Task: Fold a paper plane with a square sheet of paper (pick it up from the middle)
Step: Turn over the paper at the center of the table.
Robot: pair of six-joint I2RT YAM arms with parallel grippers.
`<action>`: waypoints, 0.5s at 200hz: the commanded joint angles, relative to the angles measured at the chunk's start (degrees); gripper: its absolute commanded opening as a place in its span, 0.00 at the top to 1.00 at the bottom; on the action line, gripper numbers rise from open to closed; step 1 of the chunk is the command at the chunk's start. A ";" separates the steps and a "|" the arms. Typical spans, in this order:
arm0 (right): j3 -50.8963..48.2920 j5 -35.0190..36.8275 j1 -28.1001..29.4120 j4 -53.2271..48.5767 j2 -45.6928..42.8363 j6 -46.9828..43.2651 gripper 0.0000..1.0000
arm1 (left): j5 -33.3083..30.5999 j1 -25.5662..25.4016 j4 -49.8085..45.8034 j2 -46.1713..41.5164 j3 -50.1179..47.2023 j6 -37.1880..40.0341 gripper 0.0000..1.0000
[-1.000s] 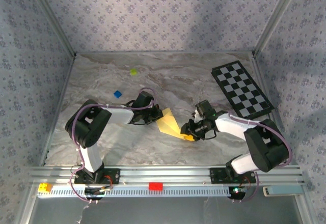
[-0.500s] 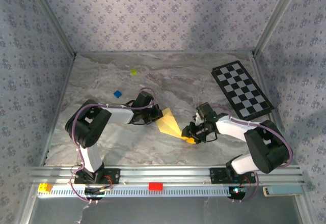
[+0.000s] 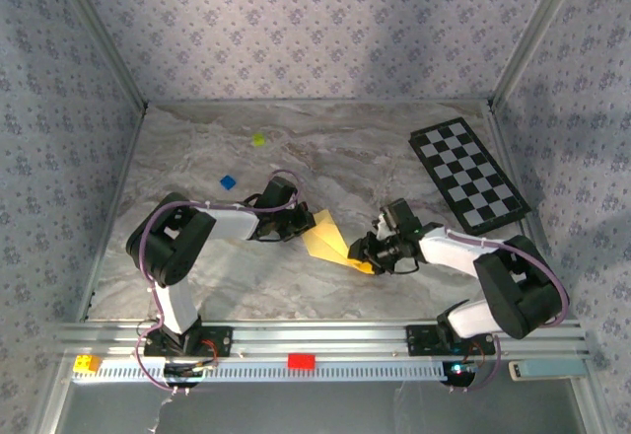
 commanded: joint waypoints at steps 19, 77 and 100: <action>-0.82 -0.54 -0.28 2.73 -1.68 1.06 0.61 | -1.21 0.39 -5.54 1.73 -0.81 -0.62 1.00; -1.21 -5.12 -0.17 9.40 -2.04 -1.06 0.56 | -0.40 0.31 -3.84 2.17 -0.73 -1.51 1.00; -0.37 -5.60 -0.52 9.22 -1.35 -3.06 0.56 | -0.50 0.33 -3.82 2.27 -0.75 -1.76 1.00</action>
